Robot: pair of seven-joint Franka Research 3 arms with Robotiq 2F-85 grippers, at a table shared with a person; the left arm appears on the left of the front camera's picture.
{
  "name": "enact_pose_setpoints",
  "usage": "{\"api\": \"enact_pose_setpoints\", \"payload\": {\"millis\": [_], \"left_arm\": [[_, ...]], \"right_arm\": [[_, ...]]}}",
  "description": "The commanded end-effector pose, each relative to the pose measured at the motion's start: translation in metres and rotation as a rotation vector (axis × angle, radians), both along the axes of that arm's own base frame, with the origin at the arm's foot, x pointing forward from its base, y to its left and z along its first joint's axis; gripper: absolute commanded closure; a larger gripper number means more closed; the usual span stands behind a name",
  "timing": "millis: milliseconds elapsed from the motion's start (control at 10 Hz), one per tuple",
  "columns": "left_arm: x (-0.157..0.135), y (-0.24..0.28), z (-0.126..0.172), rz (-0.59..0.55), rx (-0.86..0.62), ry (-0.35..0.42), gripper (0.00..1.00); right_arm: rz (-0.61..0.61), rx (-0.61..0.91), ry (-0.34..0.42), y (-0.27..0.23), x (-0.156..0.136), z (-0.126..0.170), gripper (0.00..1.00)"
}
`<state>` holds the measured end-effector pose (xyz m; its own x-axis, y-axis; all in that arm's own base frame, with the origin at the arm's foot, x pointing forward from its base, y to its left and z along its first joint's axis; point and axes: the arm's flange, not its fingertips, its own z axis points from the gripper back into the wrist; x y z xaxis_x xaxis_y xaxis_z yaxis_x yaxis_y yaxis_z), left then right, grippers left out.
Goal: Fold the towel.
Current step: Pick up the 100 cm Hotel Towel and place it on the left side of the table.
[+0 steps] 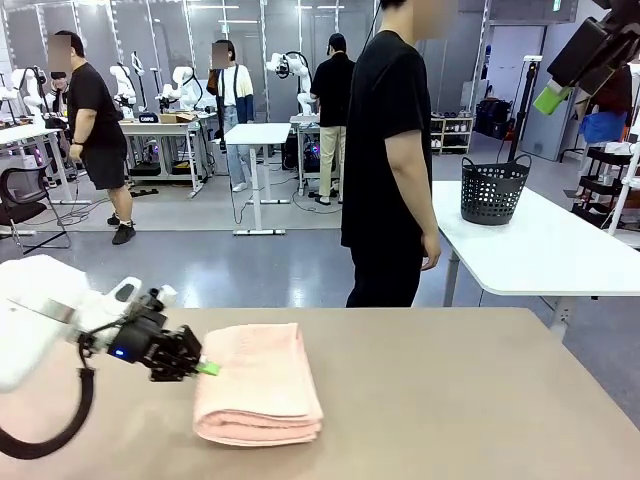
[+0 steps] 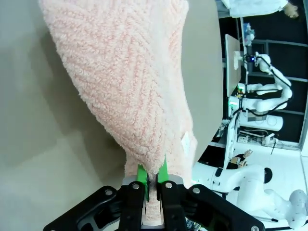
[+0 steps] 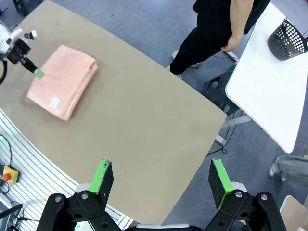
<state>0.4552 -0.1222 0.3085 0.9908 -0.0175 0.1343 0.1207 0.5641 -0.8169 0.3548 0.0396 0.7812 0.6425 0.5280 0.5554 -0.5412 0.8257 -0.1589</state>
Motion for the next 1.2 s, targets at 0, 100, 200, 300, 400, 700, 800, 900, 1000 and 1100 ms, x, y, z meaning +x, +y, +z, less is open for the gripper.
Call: {"api": "enact_pose_setpoints", "payload": {"millis": [0,100,200,300,400,700,800,900,1000,1100], "left_arm": [[-0.006,0.043,0.026,-0.001,0.018,0.017,0.91],[-0.006,0.067,0.034,-0.004,0.046,0.01,0.91],[-0.007,0.096,0.043,-0.019,0.062,0.023,0.91],[-0.005,0.126,0.05,-0.011,0.111,0.018,0.91],[-0.002,0.153,0.054,-0.019,0.15,0.015,0.91],[0.007,0.222,0.07,-0.049,0.26,0.018,0.91],[0.009,0.241,0.072,-0.067,0.291,0.025,0.91],[0.014,0.257,0.073,-0.069,0.325,0.027,0.91],[0.018,0.265,0.073,-0.064,0.35,0.025,0.91],[0.021,0.27,0.072,-0.065,0.374,0.024,0.91]], "right_arm": [[0.002,-0.001,0.0,0.0,0.0,-0.001,0.0],[0.002,-0.001,0.0,0.0,0.0,-0.001,0.0],[0.002,-0.001,0.0,0.0,0.0,-0.001,0.0],[0.002,-0.001,0.0,0.0,0.0,-0.001,0.0],[0.002,-0.001,0.0,0.0,0.0,-0.001,0.0],[0.002,-0.001,0.0,0.0,0.0,-0.001,0.0],[0.002,-0.001,0.0,0.0,0.0,-0.001,0.0],[0.002,-0.001,0.0,0.0,0.0,-0.001,0.0],[0.002,-0.001,0.0,0.0,0.0,-0.001,0.0],[0.002,-0.001,0.0,0.0,0.0,-0.001,0.0]]}}
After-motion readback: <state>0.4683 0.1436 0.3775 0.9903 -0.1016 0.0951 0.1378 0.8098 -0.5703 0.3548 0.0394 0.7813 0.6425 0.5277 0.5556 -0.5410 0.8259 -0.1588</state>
